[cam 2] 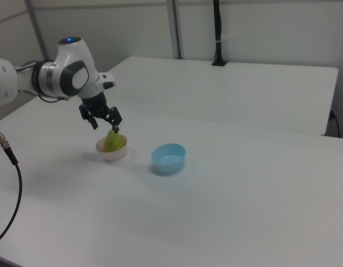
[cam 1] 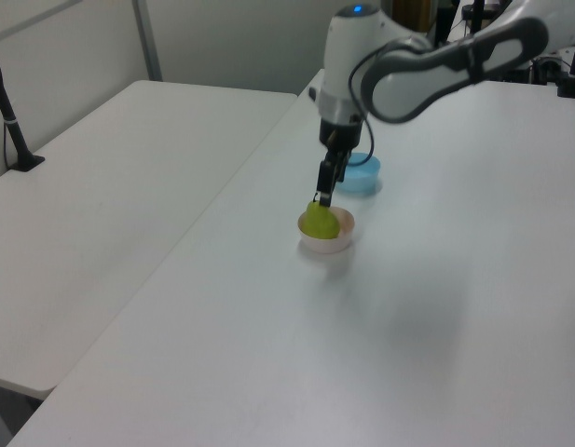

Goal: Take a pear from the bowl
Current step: 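Move the open gripper over the pink bowl and lower onto the pear, then close the gripper around the green pear in the pink bowl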

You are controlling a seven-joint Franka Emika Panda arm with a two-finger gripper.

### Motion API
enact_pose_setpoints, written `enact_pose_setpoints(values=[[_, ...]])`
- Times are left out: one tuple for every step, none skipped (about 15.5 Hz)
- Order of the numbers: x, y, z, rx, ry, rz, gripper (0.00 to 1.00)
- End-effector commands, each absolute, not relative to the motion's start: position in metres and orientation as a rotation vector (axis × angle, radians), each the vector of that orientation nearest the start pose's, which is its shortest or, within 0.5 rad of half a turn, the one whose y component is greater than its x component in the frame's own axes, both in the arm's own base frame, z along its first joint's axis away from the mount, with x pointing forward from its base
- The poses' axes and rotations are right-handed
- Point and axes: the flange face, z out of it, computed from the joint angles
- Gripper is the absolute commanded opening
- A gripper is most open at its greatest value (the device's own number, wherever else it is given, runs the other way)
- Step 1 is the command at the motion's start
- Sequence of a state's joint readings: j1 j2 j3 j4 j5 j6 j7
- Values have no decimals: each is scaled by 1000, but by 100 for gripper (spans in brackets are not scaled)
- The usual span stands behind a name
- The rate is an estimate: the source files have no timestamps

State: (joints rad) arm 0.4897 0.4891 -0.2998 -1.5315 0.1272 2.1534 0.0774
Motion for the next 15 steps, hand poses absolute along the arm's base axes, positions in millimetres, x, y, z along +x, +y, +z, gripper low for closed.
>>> enact_pose_setpoints(values=[[699,182,369,-3144,-135,-323,100],[700,182,361,-3152,-146,-325,100],[702,182,354,-3155,-151,-329,100],[702,185,346,-3160,-159,-330,100],[702,187,341,-3164,-166,-322,100],[701,188,338,-3167,-171,-314,100],[701,188,334,-3171,-177,-305,99],[701,186,332,-3173,-177,-301,95],[701,183,330,-3174,-178,-296,90],[701,183,328,-3176,-205,-291,82],[702,182,328,-3175,-221,-290,72],[702,182,328,-3175,-228,-290,58],[702,182,328,-3175,-229,-290,45],[702,182,329,-3173,-224,-292,34],[701,183,330,-3171,-218,-294,24]])
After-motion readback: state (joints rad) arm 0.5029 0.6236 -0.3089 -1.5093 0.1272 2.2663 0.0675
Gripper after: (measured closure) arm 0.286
